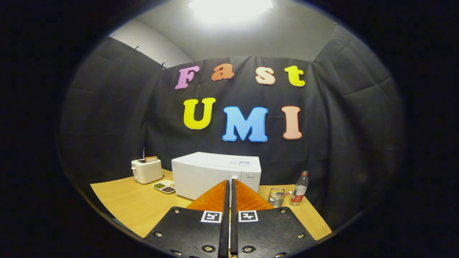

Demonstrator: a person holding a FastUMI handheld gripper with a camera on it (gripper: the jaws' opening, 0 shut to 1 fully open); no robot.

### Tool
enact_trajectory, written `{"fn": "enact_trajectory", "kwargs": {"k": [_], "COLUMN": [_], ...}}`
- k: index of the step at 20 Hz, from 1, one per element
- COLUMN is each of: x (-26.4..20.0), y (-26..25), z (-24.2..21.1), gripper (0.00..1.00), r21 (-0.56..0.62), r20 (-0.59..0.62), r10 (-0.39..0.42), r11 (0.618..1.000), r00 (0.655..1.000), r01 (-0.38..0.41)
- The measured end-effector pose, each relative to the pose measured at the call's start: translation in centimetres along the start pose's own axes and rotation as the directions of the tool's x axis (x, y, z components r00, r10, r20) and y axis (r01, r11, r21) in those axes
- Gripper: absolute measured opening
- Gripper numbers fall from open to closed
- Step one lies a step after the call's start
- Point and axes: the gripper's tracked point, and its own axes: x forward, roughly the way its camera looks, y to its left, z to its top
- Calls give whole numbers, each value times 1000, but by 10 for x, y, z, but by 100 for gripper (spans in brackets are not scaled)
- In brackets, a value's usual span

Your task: Open the microwave, put the food inside, and close the microwave door.

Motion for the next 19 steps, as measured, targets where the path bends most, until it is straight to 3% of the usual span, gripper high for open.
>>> {"fn": "enact_trajectory", "kwargs": {"k": [8, 11, 12, 14, 16, 19], "x": [-17, -23, -25, -26, -29, -29], "y": [14, 7, 8, 4, 7, 10], "z": [14, 0, 0, 3, 4, 0], "gripper": [2, 5, 42, 82, 96, 96], "r21": [55, 64, 61, 41, 16, 31], "r20": [27, -9, -4, 3, 15, 12], "r10": [33, 1, -9, -49, -51, -42], "r11": [998, 998, 998, 998, 999, 999], "r00": [999, 1000, 1000, 999, 999, 999], "r01": [-34, -1, 9, 49, 51, 41]}}
